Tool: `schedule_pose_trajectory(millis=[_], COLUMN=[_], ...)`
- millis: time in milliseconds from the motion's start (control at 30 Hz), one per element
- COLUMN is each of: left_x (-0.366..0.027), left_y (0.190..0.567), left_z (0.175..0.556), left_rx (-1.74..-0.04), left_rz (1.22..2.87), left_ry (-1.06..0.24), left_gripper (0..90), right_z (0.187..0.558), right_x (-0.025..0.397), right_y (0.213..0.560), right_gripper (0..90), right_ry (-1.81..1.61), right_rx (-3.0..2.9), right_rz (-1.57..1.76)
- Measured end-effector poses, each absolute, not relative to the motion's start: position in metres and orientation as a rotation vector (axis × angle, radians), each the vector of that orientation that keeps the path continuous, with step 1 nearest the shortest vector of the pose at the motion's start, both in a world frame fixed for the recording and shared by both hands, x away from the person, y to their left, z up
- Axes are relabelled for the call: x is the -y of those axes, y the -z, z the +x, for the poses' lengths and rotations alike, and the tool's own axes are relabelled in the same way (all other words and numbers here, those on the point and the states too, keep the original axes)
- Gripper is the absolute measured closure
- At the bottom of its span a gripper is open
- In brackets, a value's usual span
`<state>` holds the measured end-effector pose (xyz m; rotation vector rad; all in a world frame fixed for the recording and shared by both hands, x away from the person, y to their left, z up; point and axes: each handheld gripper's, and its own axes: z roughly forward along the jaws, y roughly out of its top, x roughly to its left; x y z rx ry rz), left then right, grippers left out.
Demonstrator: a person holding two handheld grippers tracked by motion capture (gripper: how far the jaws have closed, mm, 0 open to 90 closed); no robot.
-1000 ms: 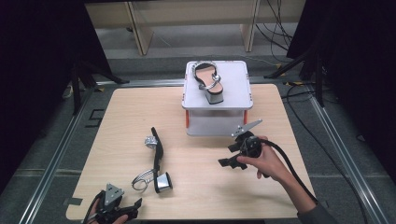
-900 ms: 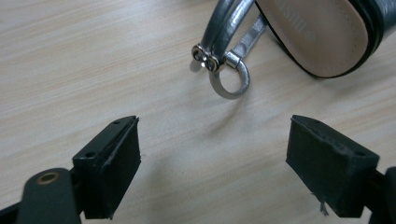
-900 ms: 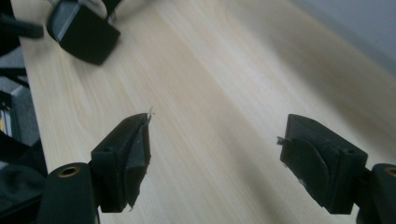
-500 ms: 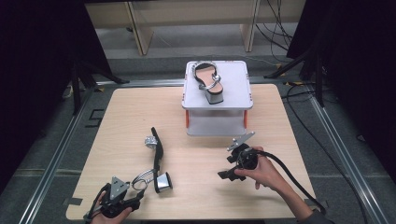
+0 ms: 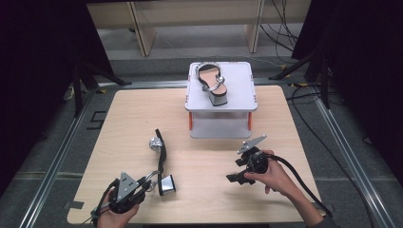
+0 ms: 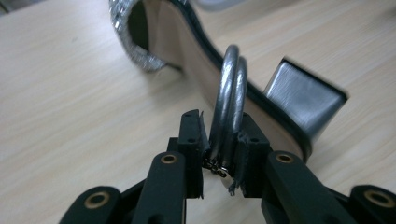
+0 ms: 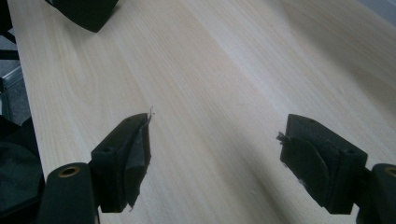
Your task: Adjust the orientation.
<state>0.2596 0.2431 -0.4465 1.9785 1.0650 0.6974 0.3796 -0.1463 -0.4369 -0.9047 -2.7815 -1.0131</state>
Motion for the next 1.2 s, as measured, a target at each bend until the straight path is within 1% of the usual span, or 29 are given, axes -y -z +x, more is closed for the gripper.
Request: schedule_pose_trajectory(millis=[100, 267, 333, 367, 400, 533, 600, 667, 733, 800, 833, 867, 900, 933, 967, 1000, 1033, 1100, 1200], left_x=[-0.232, -0.212, -0.202, -0.195, -0.190, -0.166, -0.161, -0.157, -0.157, -0.160, -0.162, -0.164, -0.168, -0.172, -0.175, -0.180, -0.182, -0.187, -0.193], left_y=[0.439, 0.433, 0.432, 0.432, 0.431, 0.431, 0.428, 0.426, 0.424, 0.423, 0.424, 0.425, 0.424, 0.424, 0.425, 0.422, 0.422, 0.419, 0.422], left_z=[0.264, 0.274, 0.280, 0.281, 0.283, 0.289, 0.289, 0.289, 0.289, 0.289, 0.289, 0.289, 0.288, 0.287, 0.285, 0.282, 0.279, 0.273, 0.265], left_rx=[-1.017, -0.945, -0.872, -0.889, -0.881, -0.811, -0.785, -0.786, -0.777, -0.787, -0.849, -0.880, -0.908, -0.925, -0.949, -0.971, -0.980, -0.977, -0.993], left_rz=[1.975, 2.027, 2.056, 2.046, 2.070, 2.118, 2.140, 2.121, 2.131, 2.118, 2.070, 2.057, 2.050, 2.043, 2.025, 2.021, 1.999, 2.014, 2.005], left_ry=[-0.707, -0.701, -0.719, -0.692, -0.694, -0.667, -0.678, -0.669, -0.676, -0.643, -0.600, -0.584, -0.591, -0.593, -0.576, -0.565, -0.552, -0.567, -0.562], left_gripper=[75.6, 75.6, 75.6, 75.6, 75.6, 75.4, 75.4, 75.3, 75.2, 73.9, 66.4, 54.5, 48.9, 43.9, 37.8, 33.5, 30.6, 28.0, 26.3], right_z=[0.380, 0.380, 0.380, 0.380, 0.380, 0.381, 0.381, 0.380, 0.381, 0.379, 0.379, 0.378, 0.378, 0.377, 0.376, 0.375, 0.373, 0.369, 0.369], right_x=[0.147, 0.145, 0.145, 0.145, 0.145, 0.147, 0.147, 0.146, 0.145, 0.142, 0.141, 0.139, 0.137, 0.135, 0.132, 0.129, 0.124, 0.113, 0.097], right_y=[0.437, 0.438, 0.438, 0.438, 0.438, 0.437, 0.437, 0.438, 0.440, 0.441, 0.443, 0.443, 0.444, 0.443, 0.443, 0.443, 0.443, 0.439, 0.438], right_gripper=[24.0, 24.2, 24.1, 24.1, 24.1, 24.0, 24.0, 24.1, 24.1, 24.2, 24.2, 24.4, 24.8, 27.5, 34.7, 37.4, 37.2, 39.9, 44.5], right_ry=[1.038, 1.013, 1.007, 1.010, 1.015, 1.025, 1.013, 1.002, 1.004, 0.987, 0.994, 0.988, 0.990, 1.001, 1.026, 1.066, 1.106, 1.128, 1.201], right_rx=[2.771, 2.783, 2.784, 2.783, 2.782, 2.807, 2.793, 2.781, 2.808, 2.792, 2.803, 2.796, 2.803, 2.800, 2.813, 2.837, 2.834, 2.830, 2.850], right_rz=[-0.903, -0.895, -0.890, -0.893, -0.893, -0.873, -0.896, -0.916, -0.880, -0.882, -0.863, -0.874, -0.863, -0.872, -0.832, -0.766, -0.759, -0.729, -0.653])
